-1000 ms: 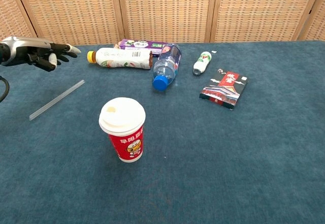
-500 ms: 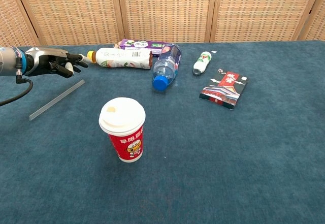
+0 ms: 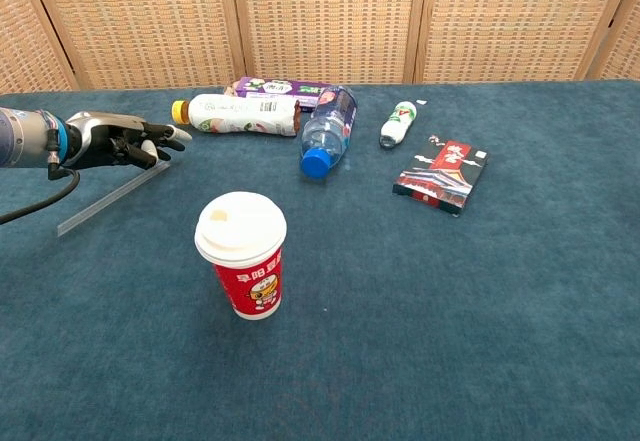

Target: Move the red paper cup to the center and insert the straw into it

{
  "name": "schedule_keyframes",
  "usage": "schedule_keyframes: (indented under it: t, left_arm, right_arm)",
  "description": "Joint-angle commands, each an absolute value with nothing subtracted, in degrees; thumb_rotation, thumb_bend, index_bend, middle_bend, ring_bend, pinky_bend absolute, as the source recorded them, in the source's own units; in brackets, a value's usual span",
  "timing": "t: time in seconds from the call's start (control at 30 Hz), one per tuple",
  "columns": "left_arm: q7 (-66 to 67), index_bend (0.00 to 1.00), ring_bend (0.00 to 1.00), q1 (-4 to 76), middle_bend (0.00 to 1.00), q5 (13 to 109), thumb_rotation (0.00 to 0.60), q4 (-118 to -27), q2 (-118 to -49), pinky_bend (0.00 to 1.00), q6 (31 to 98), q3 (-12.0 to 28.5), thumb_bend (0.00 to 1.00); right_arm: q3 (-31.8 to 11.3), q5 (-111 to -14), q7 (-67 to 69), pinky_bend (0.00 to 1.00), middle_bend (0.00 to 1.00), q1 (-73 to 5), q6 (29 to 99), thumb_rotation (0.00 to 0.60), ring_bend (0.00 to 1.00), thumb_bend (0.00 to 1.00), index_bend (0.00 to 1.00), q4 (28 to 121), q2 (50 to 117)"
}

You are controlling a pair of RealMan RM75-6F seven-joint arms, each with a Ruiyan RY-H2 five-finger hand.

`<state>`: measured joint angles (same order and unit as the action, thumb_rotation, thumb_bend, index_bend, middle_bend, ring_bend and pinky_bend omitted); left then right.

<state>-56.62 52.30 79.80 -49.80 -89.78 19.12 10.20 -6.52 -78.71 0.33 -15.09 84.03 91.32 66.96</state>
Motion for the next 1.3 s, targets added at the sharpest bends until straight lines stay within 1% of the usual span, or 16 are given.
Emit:
schedule_keyframes:
  t: [0.03,0.23,0.33,0.57,0.67,0.97,1.1,1.3]
  left_arm:
    - [-58.05,0.0,0.0,52.19,0.0,81.48,0.6,-52.23,-88.45,0.0,19.69,9.41,1.0]
    - [-61.59,0.0,0.0,51.68,0.0,86.67,0.6,-58.09,-84.98,0.0,23.84,6.6,1.0]
    - [-63.85,0.0,0.0,52.06,0.0,90.54,0.6,-61.55,-83.0,0.0,26.54,4.11,1.0]
    - [-67.82,0.0,0.0,53.79,0.0,95.12,0.6,-65.12,-81.37,0.0,30.19,-0.08,1.0]
    - [-68.2,0.0,0.0,54.64,0.0,96.45,0.6,-66.21,-81.12,0.0,31.18,-1.98,1.0]
    - [-67.31,0.0,0.0,55.38,0.0,98.09,0.6,-69.68,-79.58,0.0,35.64,-5.64,1.0]
    - [-66.68,0.0,0.0,54.84,0.0,97.97,0.6,-72.0,-78.38,0.0,37.97,-6.79,1.0]
    - [-68.86,0.0,0.0,52.62,0.0,99.5,0.6,-75.9,-75.84,0.0,42.92,-10.78,1.0]
  right_arm:
    - [-6.7,-78.89,0.37,0.0,0.0,-14.92,83.98,0.6,0.0,0.0,0.0,91.43,66.91]
    - [-7.19,-79.26,0.29,0.0,0.0,-14.46,84.01,0.6,0.0,0.0,0.0,91.94,66.66]
    - [-7.42,-79.66,0.33,0.0,0.0,-14.24,84.18,0.6,0.0,0.0,0.0,92.22,66.57]
    - [-7.68,-80.08,0.26,0.0,0.0,-14.0,83.85,0.6,0.0,0.0,0.0,92.47,66.52]
    - [-7.83,-80.29,0.33,0.0,0.0,-13.81,83.89,0.6,0.0,0.0,0.0,92.55,66.47]
    - [-8.17,-80.78,0.6,0.0,0.0,-13.54,83.55,0.6,0.0,0.0,0.0,92.61,66.45]
    - [-8.34,-81.04,0.73,0.0,0.0,-13.35,83.66,0.6,0.0,0.0,0.0,92.7,66.38]
    - [-8.55,-81.43,1.17,0.0,0.0,-13.01,83.89,0.6,0.0,0.0,0.0,92.88,66.16]
